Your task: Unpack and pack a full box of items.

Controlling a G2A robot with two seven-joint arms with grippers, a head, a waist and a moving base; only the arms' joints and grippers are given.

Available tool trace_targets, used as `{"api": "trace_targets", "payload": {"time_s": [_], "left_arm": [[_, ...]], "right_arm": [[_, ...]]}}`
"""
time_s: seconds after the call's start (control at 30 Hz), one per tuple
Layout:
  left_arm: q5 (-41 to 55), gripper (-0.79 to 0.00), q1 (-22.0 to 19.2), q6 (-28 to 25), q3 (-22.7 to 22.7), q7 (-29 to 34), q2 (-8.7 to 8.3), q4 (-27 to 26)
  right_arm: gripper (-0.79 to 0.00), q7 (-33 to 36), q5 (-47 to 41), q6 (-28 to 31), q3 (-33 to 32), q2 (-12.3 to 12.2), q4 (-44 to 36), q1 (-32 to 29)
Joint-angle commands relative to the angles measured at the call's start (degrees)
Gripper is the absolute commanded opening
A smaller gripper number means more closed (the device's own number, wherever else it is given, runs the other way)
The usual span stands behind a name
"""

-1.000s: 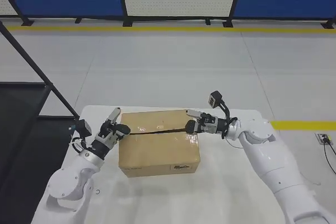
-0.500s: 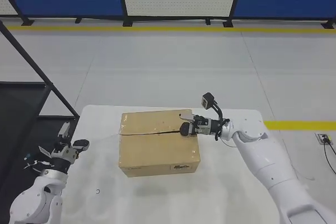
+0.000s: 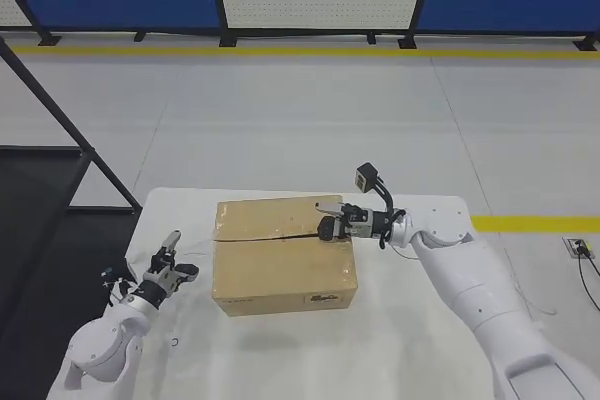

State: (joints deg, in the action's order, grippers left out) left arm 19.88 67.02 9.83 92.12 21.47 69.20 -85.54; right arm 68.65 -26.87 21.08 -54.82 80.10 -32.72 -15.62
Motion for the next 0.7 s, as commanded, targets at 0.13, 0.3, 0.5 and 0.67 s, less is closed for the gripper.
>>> {"api": "trace_targets", "payload": {"time_s": [0.13, 0.3, 0.5, 0.67], "left_arm": [[0.9, 0.000, -4.9, 0.0, -2.9, -1.4, 0.45, 4.6], [2.4, 0.000, -8.8, -1.9, -4.5, -3.2, 0.94, 9.3], [6.5, 0.000, -10.6, -6.9, -3.6, -7.3, 1.46, 10.7], [9.5, 0.000, -9.5, -10.8, -1.9, -9.5, 1.63, 7.2]], "right_arm": [[0.000, 0.3, 0.1, 0.4, -0.1, 0.1, 0.8, 0.0], [0.000, 0.5, 0.2, 0.6, -0.4, 0.2, 0.9, 0.0], [0.000, 0.7, 0.7, 0.5, -0.3, 0.3, 0.8, 0.1], [0.000, 0.7, 0.7, 0.5, -0.4, 0.4, 1.2, 0.4]]}}
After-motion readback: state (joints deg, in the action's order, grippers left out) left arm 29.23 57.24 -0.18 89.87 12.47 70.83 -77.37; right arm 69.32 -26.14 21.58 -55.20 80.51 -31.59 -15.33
